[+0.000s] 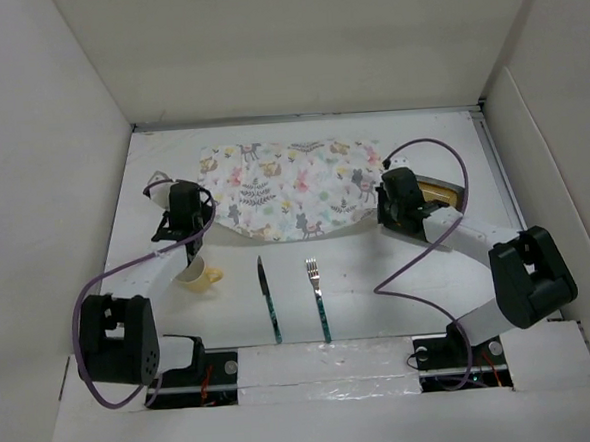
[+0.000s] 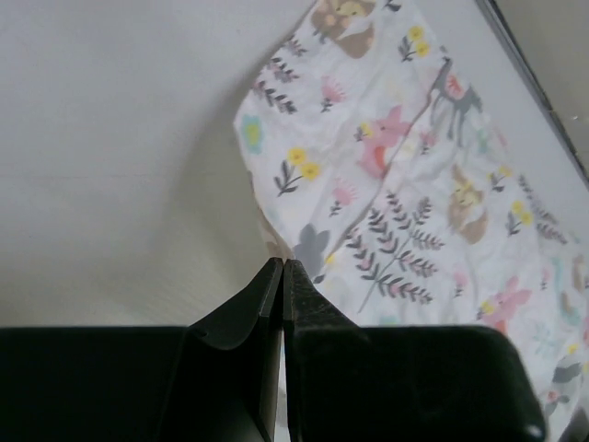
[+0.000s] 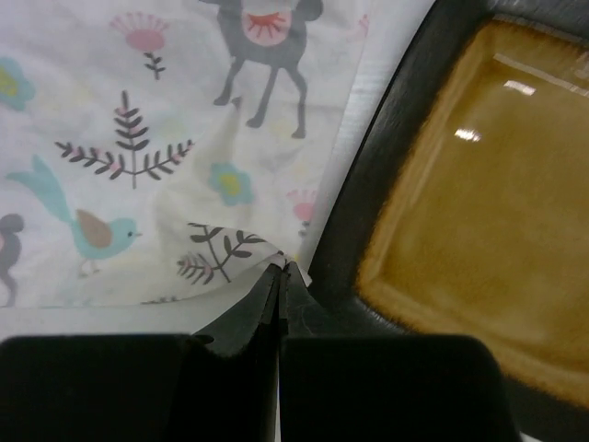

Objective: Set the dinner table for one person

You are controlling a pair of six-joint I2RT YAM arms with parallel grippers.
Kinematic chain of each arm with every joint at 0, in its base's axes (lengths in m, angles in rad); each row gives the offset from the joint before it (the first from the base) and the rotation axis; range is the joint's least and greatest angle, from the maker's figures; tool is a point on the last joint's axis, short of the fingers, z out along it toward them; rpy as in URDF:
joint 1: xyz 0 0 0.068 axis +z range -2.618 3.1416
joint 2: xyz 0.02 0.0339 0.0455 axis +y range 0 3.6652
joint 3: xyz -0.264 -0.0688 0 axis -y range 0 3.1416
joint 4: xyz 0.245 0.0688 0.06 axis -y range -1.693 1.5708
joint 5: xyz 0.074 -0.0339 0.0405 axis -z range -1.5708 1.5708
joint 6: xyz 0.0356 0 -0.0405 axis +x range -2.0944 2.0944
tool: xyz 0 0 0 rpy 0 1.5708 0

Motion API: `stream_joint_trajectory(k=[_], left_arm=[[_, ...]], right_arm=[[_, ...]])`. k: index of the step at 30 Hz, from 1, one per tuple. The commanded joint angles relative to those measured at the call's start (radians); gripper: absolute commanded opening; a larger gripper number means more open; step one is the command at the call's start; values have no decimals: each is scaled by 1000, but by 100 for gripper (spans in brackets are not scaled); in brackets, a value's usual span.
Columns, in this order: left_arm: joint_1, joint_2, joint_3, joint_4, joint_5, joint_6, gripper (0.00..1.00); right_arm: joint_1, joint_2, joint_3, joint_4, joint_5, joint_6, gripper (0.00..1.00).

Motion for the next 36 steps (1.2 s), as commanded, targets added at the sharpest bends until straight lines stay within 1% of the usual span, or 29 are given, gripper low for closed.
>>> stream_joint_trajectory(k=[1, 5, 12, 16, 19, 21, 29, 31, 36], left_arm=[[2, -100, -45, 55, -49, -22, 0], [2, -155, -102, 16, -79, -10, 0], [2, -246, -214, -8, -90, -13, 0], [2, -298, -255, -24, -99, -15, 0], [2, -324, -277, -24, -88, -16, 0], [2, -336, -284, -36, -82, -16, 0], [2, -422, -341, -57, -64, -25, 0], [2, -429, -343, -66, -65, -29, 0], [2, -424, -352, -86, -71, -44, 0]], right_arm=[[17, -35, -37, 66, -26, 49, 0], [28, -57, -99, 43, -49, 76, 0], [55, -184, -201, 9, -119, 125, 0], [77, -244, -228, -31, -111, 154, 0], [112, -282, -244, -81, -62, 180, 0], [112, -314, -255, -109, -48, 194, 0], [112, -333, -255, -181, 23, 277, 0], [88, -331, -256, -183, 27, 283, 0], [87, -327, -256, -187, 20, 283, 0]])
